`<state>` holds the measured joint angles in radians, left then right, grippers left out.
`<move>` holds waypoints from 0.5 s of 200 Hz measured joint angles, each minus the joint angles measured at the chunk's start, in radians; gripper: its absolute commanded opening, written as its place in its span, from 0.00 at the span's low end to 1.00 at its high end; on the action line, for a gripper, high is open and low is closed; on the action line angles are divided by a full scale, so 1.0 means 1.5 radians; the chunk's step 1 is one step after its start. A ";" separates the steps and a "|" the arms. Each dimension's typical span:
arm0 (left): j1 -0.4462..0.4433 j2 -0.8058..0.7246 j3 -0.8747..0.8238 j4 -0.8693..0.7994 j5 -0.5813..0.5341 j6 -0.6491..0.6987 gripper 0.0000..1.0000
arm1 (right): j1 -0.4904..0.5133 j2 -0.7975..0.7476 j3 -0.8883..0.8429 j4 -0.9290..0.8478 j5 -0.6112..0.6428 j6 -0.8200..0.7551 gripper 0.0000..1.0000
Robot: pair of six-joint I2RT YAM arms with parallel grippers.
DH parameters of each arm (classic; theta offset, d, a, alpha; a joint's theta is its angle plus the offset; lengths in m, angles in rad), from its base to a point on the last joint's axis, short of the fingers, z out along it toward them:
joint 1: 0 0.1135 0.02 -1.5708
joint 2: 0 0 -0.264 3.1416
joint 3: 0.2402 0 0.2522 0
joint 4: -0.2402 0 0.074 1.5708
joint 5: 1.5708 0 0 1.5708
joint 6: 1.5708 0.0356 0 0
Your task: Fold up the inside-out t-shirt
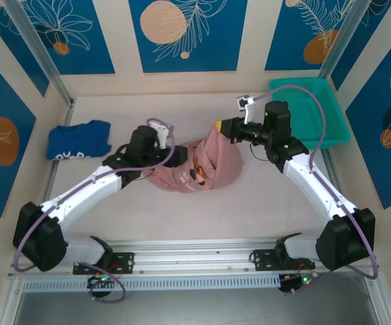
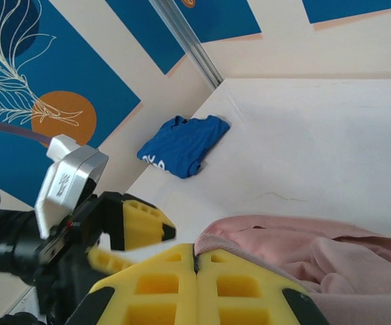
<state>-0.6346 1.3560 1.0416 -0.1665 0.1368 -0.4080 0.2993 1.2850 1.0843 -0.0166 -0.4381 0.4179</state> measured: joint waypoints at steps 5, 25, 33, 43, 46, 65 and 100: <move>-0.012 0.018 0.017 0.005 0.014 0.003 0.72 | 0.000 0.000 0.000 0.000 0.000 0.000 0.00; -0.037 0.081 0.064 0.019 0.055 0.015 0.53 | 0.000 0.000 0.000 -0.005 0.001 -0.005 0.00; -0.039 0.102 0.076 0.020 0.068 0.020 0.41 | 0.000 0.000 0.000 -0.010 0.003 -0.007 0.00; -0.040 0.124 0.084 0.019 0.073 0.013 0.29 | -0.003 -0.001 0.000 -0.020 0.005 -0.011 0.00; -0.040 0.128 0.086 0.017 0.074 0.021 0.25 | -0.003 -0.002 0.001 -0.023 0.005 -0.012 0.00; -0.037 0.141 0.088 0.003 0.067 0.026 0.04 | -0.017 -0.008 0.010 -0.053 0.011 -0.022 0.00; -0.007 0.135 0.088 -0.002 0.063 0.032 0.00 | -0.052 -0.028 0.067 -0.089 0.012 -0.025 0.00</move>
<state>-0.6449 1.5585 1.1736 -0.1688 0.2310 -0.3599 0.2214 1.2427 1.1854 -0.1493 -0.4198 0.3805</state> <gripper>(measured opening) 0.049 0.061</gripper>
